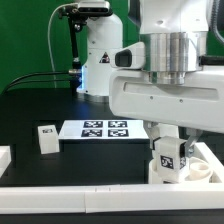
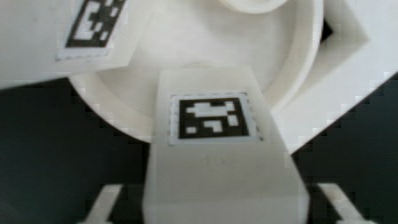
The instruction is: Assemble stool
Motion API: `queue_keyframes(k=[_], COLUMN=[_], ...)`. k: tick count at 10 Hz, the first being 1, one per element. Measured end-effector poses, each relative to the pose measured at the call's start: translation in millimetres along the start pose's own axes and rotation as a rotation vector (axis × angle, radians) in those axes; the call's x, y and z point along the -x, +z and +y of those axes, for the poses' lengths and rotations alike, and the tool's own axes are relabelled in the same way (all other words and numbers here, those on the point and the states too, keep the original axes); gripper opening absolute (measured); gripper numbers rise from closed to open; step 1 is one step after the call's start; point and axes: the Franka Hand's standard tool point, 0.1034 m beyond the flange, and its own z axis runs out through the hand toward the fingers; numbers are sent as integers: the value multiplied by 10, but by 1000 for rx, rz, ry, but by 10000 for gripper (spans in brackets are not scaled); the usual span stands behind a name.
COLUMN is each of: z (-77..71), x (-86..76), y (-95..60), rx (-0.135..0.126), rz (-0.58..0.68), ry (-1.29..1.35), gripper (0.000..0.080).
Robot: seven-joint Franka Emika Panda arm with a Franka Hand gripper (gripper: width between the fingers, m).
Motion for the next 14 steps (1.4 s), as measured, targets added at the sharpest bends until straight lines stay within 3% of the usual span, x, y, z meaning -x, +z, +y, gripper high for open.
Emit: queue_keyframes(k=[1, 4, 7, 8, 9, 10, 11, 13, 14], z=[4, 90, 168, 168, 170, 186, 280, 424, 406], x=[-3, -18, -18, -14, -13, -47, -171, -369, -328], y=[-9, 5, 2, 9, 13, -19, -185, -409, -364], rx=[19, 35, 25, 26, 27, 20, -8, -36, -32], rz=[25, 14, -8, -8, -9, -11, -17, -17, -17], ry=[26, 219, 359, 359, 359, 321, 287, 274, 269], gripper=[335, 335, 335, 455, 455, 578, 635, 645, 645])
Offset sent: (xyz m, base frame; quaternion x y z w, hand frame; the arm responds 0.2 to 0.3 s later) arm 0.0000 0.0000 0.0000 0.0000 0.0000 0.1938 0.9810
